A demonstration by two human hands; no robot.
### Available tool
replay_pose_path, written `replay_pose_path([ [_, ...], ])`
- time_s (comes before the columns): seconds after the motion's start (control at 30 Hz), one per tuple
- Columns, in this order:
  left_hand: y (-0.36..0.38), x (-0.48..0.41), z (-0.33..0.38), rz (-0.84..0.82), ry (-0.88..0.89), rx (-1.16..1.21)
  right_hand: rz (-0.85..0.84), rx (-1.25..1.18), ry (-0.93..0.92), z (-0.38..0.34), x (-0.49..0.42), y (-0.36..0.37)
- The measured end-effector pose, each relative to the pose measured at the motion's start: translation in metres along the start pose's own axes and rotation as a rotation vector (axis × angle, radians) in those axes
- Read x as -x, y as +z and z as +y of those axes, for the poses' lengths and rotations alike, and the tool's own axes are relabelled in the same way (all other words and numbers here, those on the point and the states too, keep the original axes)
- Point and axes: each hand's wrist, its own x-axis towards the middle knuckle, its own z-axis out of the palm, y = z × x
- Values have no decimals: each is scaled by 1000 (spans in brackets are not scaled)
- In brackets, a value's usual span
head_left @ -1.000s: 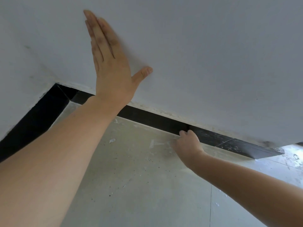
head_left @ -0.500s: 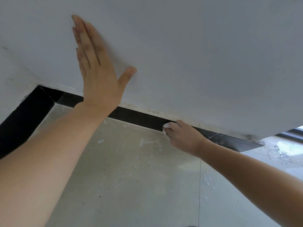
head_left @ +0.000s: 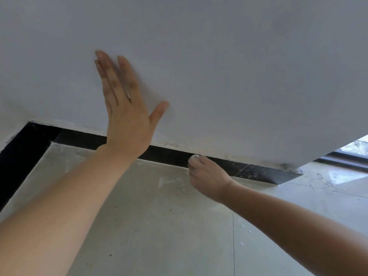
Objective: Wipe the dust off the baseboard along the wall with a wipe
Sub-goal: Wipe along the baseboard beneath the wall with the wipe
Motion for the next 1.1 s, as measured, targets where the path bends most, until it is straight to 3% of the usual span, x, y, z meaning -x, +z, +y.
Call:
replay_pose_path([
  [0.13,1,7,2,4,0,0,24,60,2,22,15,19],
  [0.33,21,29,17,-71,102,-58,-84,124,94,36,72,57],
  [0.5,26,26,31,-44,63,-34,-280,-97,260,19,88,80],
  [0.57,27,25,32,-39,60,-46,-244,-132,216,12,84,77],
  [0.73,30,25,32,-31,64,-76,53,-58,118,13,58,59],
  [0.87,31,25,32,-29,53,-94,5,-16,80,33,69,75],
  [1.0,32,25,33,-37,30,-98,-82,-105,239,42,105,107],
  [1.1,34,23,37,-34,17,-85,30,-321,392,38,133,124],
])
